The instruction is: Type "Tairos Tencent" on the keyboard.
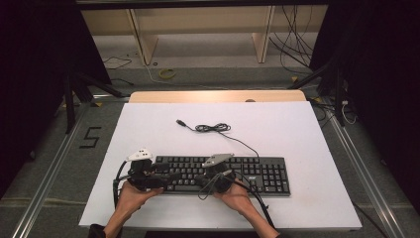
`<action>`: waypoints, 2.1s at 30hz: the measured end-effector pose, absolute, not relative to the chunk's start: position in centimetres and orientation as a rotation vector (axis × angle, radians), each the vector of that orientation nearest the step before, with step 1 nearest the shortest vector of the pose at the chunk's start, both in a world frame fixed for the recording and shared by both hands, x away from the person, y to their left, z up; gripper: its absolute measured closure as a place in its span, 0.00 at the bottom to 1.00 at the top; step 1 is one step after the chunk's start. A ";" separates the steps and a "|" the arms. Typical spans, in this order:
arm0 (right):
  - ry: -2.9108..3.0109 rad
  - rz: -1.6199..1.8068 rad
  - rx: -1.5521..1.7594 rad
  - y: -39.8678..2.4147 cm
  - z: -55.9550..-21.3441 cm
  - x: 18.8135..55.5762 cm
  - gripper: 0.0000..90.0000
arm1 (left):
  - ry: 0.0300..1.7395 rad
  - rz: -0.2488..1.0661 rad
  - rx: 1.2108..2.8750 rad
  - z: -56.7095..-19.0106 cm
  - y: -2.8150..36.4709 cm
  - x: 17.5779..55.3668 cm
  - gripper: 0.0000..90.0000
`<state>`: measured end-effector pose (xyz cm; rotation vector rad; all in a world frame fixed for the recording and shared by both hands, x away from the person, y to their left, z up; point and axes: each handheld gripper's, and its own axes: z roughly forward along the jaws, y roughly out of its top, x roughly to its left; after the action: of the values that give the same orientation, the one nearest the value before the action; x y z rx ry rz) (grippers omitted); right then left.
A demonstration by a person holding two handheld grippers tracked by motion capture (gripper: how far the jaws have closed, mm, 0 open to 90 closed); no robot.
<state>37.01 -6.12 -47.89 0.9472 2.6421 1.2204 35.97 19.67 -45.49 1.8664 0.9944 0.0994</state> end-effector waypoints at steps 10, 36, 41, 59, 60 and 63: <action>2.650 1.185 0.914 -5.8 -48.2 36.8 1.00 | 0.996 0.100 1.870 -45.6 19.7 36.0 0.37; 2.538 1.379 0.993 -9.3 -46.0 36.7 0.82 | 0.996 0.096 1.882 -45.9 19.3 36.6 0.37; 2.532 1.418 0.989 -9.9 -45.7 36.4 0.74 | 0.991 0.093 1.888 -45.9 19.1 36.7 0.37; 2.475 1.482 1.033 -12.8 -45.3 35.4 0.57 | 0.981 0.079 1.912 -46.1 18.2 37.5 0.41; 2.471 1.486 1.041 -13.0 -45.2 35.4 0.57 | 0.975 0.080 1.919 -46.1 18.1 37.6 0.41; 2.453 1.490 1.052 -13.5 -45.2 35.3 0.55 | 0.973 0.079 1.931 -46.2 18.0 37.7 0.42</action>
<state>35.33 -13.46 -45.22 1.0515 2.4532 1.4902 37.73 17.96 -46.15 1.9311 0.9725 0.0788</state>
